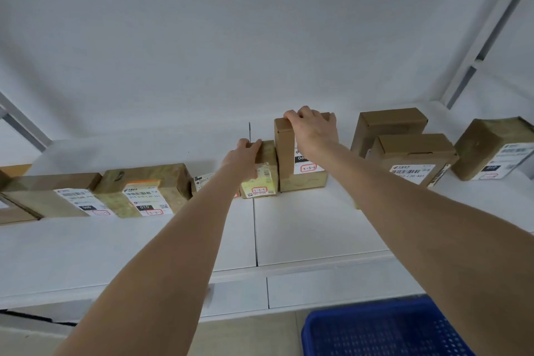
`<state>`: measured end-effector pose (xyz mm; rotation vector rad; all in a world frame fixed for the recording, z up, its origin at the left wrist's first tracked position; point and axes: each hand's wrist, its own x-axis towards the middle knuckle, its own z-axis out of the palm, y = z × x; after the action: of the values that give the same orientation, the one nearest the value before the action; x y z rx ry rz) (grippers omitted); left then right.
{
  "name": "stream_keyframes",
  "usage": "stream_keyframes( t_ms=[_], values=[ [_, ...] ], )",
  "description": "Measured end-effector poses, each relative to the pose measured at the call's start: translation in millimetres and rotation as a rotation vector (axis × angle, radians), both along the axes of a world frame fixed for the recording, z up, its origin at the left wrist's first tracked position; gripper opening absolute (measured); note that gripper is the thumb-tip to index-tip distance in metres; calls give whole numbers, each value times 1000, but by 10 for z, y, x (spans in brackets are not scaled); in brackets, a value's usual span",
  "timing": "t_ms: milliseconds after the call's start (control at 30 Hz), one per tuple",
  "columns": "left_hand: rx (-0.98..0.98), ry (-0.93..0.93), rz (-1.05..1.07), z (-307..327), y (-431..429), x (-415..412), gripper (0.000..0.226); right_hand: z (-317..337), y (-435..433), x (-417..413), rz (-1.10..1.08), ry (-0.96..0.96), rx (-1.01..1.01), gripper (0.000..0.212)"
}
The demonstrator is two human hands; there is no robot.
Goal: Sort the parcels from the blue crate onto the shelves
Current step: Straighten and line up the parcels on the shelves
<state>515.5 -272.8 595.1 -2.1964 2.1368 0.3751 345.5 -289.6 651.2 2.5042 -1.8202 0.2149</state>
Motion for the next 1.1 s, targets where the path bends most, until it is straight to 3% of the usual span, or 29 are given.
stream_keyframes(
  t_ms=[233, 400, 467, 567, 667, 867, 1100],
  values=[
    [68, -42, 7, 134, 71, -16, 110, 8, 31, -39, 3, 16, 44, 73],
    [58, -19, 66, 403, 215, -139, 104, 189, 221, -271, 36, -51, 61, 73],
    [-80, -26, 112, 546, 298, -261, 94, 275, 290, -466, 36, -122, -11, 68],
    [-387, 33, 135, 759, 418, -536, 63, 361, 380, -871, -17, -208, -138, 58],
    [-500, 98, 21, 892, 492, -937, 44, 403, 515, -1305, -120, -251, -152, 52],
    [-398, 133, -185, 895, 665, -1861, 46, 355, 744, -1977, -304, -235, 38, 58],
    [-393, 104, -73, 803, 777, -2086, 54, 121, 866, -2302, -298, -290, 161, 69]
  ],
)
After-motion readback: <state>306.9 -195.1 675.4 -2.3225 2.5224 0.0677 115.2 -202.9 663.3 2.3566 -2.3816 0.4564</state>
